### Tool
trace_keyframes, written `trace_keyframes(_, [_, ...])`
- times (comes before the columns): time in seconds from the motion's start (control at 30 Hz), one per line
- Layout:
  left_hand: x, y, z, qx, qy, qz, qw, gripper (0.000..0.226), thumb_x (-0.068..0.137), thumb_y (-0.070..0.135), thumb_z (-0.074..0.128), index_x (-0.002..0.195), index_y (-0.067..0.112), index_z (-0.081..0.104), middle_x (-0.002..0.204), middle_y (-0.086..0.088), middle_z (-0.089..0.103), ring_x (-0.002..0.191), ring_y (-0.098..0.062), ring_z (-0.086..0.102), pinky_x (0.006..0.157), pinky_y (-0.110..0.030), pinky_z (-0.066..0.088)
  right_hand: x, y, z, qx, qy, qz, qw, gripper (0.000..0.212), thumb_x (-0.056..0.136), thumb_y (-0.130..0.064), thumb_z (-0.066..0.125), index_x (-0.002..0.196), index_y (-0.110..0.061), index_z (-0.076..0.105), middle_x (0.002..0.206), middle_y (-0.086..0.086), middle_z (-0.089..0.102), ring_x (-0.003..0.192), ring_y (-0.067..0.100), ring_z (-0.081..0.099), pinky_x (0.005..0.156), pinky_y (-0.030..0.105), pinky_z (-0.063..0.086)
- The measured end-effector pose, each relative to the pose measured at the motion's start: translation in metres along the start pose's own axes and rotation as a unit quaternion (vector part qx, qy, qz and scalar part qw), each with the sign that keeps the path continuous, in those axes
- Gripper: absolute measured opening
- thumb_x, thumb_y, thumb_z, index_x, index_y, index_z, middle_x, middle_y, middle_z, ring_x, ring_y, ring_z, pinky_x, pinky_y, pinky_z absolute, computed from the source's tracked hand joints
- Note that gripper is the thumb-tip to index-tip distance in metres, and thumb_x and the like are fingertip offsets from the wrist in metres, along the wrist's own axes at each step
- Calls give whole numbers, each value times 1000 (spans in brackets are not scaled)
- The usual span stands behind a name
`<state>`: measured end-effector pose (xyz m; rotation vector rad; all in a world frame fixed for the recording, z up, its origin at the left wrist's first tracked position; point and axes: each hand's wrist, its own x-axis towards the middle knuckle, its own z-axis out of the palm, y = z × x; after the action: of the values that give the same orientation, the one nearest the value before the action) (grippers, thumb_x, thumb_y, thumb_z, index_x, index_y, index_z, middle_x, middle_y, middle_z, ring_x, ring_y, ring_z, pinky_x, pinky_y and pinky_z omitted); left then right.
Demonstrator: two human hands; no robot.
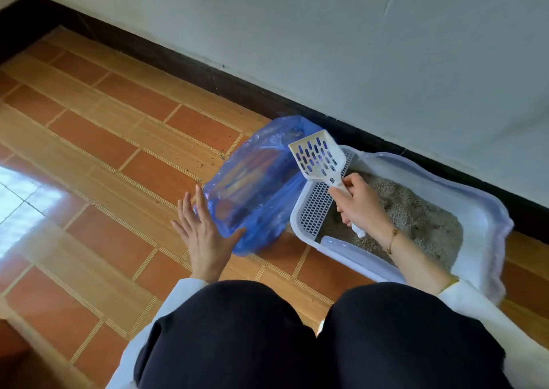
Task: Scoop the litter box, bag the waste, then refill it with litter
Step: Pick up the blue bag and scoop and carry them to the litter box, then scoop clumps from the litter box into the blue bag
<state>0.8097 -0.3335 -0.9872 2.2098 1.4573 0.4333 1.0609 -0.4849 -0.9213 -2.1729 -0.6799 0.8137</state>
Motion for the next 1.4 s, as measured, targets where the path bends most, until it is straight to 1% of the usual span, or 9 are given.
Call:
trace_keyframes(0.07, [6,9,2,-8,-8,89,996,105,68,45,82,151,18,24,154,-13,22,145,-34,15,119,-52,8,-4,7,-10,-5,9,0,1000,21,92,-31,56,100,-11,50,72,5,64,46,14,58,43,28,48])
trace_keyframes(0.17, [12,33,7,-51,-44,205,976,72,75,31,80,137,15,48,140,-10,43,130,-30,40,108,-49,35,-11,22,-24,-10,22,12,1000,20,93,-32,55,100,-14,50,72,4,64,45,12,57,44,27,48])
trace_keyframes(0.33, [20,69,29,-52,-131,257,956,41,85,34,65,122,19,61,124,-1,56,115,-25,55,92,-48,48,-22,51,-51,-42,26,33,998,22,95,-34,53,103,-14,50,70,4,64,45,15,58,45,28,50])
trace_keyframes(0.53, [16,102,61,-17,-183,281,942,44,88,43,49,124,20,59,129,-1,56,119,-25,53,93,-49,47,-33,94,-85,-158,4,55,986,25,96,-38,48,103,-14,48,70,3,62,50,20,59,46,35,51])
trace_keyframes(0.67, [15,111,77,21,-185,295,937,41,90,38,51,126,19,59,132,-3,58,119,-28,53,94,-50,47,-40,115,-102,-274,-10,57,960,25,97,-38,47,102,-14,47,63,-5,52,47,12,50,40,26,33])
trace_keyframes(0.8, [11,116,85,41,-190,300,934,45,89,35,52,129,16,59,133,-8,58,121,-32,52,95,-50,47,-48,130,-110,-313,-43,58,947,23,97,-37,49,95,-15,46,70,-4,57,55,14,56,45,28,41])
trace_keyframes(1.0, [3,117,98,68,-191,290,935,48,93,28,59,139,18,50,143,-8,50,130,-32,43,100,-53,43,-51,137,-108,-337,-84,83,934,23,97,-33,48,86,-15,38,69,-4,48,56,10,46,45,25,32])
trace_keyframes(1.17, [0,115,109,68,-195,302,930,53,92,22,62,141,11,47,147,-14,44,131,-36,40,100,-55,44,-41,137,-98,-334,-139,122,924,17,98,-31,46,91,-17,38,77,-5,53,53,10,53,44,22,37])
trace_keyframes(1.4, [7,115,119,24,-201,279,939,53,91,20,65,141,15,49,151,-14,39,133,-38,36,100,-54,42,-18,137,-58,-290,-117,105,944,12,95,-29,48,92,-18,43,85,1,57,61,13,56,45,24,38])
